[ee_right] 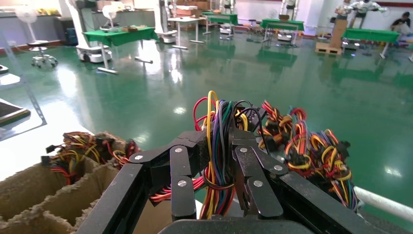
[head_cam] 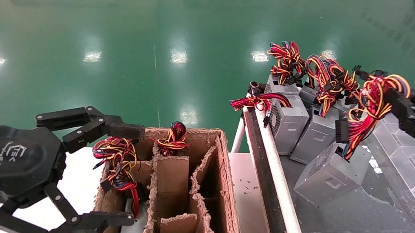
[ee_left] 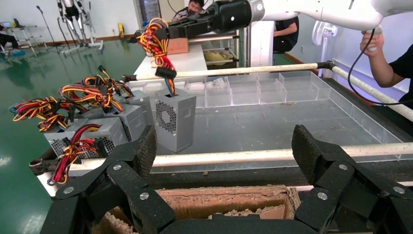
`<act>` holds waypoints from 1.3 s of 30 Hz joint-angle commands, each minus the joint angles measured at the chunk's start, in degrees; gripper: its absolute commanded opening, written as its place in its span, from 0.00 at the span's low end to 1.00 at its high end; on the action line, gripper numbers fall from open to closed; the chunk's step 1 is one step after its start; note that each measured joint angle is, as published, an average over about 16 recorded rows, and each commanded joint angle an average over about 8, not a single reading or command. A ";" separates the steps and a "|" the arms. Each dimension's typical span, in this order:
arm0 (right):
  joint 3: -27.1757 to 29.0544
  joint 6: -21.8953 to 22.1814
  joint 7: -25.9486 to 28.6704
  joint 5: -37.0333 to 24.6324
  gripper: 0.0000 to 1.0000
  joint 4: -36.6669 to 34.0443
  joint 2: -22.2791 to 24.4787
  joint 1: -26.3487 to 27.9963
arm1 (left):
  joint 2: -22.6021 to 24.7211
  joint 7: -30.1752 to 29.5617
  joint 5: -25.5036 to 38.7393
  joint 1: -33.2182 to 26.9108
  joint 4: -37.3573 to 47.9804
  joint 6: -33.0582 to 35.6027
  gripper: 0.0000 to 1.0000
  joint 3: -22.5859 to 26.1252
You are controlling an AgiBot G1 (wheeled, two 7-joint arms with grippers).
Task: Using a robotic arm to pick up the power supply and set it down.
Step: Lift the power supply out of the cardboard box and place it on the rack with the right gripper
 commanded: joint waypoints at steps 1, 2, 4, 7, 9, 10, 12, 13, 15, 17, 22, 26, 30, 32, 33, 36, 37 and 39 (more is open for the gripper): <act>0.01 1.00 -0.31 -0.16 0.00 0.11 -0.24 -0.49 | 0.00 0.00 0.00 0.00 0.00 0.00 1.00 0.00; -0.16 1.08 -0.32 -0.40 0.00 -0.10 -0.58 -0.23 | 0.00 0.00 0.00 0.00 0.00 0.00 1.00 0.01; -0.74 1.10 -0.26 -1.26 0.00 -0.68 -1.38 0.66 | 0.00 0.01 -0.01 0.00 0.00 0.00 1.00 0.01; -2.05 1.07 -0.05 -3.37 0.00 -2.01 -2.91 2.91 | -0.01 0.01 -0.01 0.00 0.00 -0.01 1.00 0.02; -3.09 1.07 0.02 -5.13 0.00 -3.33 -4.14 4.79 | -0.01 0.01 -0.02 -0.01 0.00 -0.01 1.00 0.02; -3.61 1.05 0.02 -6.03 0.00 -4.15 -4.80 5.80 | -0.01 0.01 -0.02 -0.01 0.00 -0.01 1.00 0.02; -4.55 0.97 -0.10 -7.65 0.00 -6.01 -6.18 7.83 | -0.01 0.01 -0.02 -0.01 0.00 -0.01 1.00 0.03; -4.95 0.83 -0.22 -8.35 0.00 -7.05 -6.88 8.84 | -0.01 0.02 -0.02 -0.01 0.00 -0.01 1.00 0.03; -5.65 0.41 -0.59 -9.52 0.00 -9.18 -8.25 10.79 | -0.01 0.02 -0.02 -0.01 0.00 -0.02 1.00 0.04; -6.21 -0.25 -1.07 -10.42 0.00 -11.35 -9.56 12.66 | -0.02 0.02 -0.03 -0.01 0.00 -0.02 1.00 0.04; -7.70 -2.67 -2.28 -12.51 0.19 -17.01 -12.58 16.89 | -0.02 0.03 -0.03 -0.01 0.00 -0.02 1.00 0.05; -8.77 -4.82 -3.23 -13.89 0.69 -21.73 -14.46 19.52 | -0.02 0.03 -0.04 -0.01 0.00 -0.03 1.00 0.06; -9.20 -6.73 -4.65 -14.45 1.00 -26.02 -15.70 21.33 | -0.03 0.03 -0.05 -0.02 0.00 -0.03 1.00 0.07; -9.30 -7.60 -5.38 -14.56 1.00 -27.80 -16.13 21.99 | -0.03 0.04 -0.05 -0.02 0.00 -0.03 1.00 0.07; -9.35 -8.00 -5.73 -14.63 1.00 -28.62 -16.31 22.30 | -0.03 0.04 -0.05 -0.02 0.00 -0.03 1.00 0.08; -9.54 -9.08 -6.60 -14.89 1.00 -30.81 -16.79 23.17 | -0.03 0.04 -0.06 -0.02 0.00 -0.03 1.00 0.08; -9.62 -9.41 -6.84 -15.00 1.00 -31.47 -16.93 23.44 | -0.03 0.04 -0.06 -0.02 0.00 -0.04 1.00 0.08; -9.79 -10.02 -7.26 -15.25 1.00 -32.67 -17.17 23.95 | -0.04 0.04 -0.06 -0.02 0.00 -0.04 1.00 0.09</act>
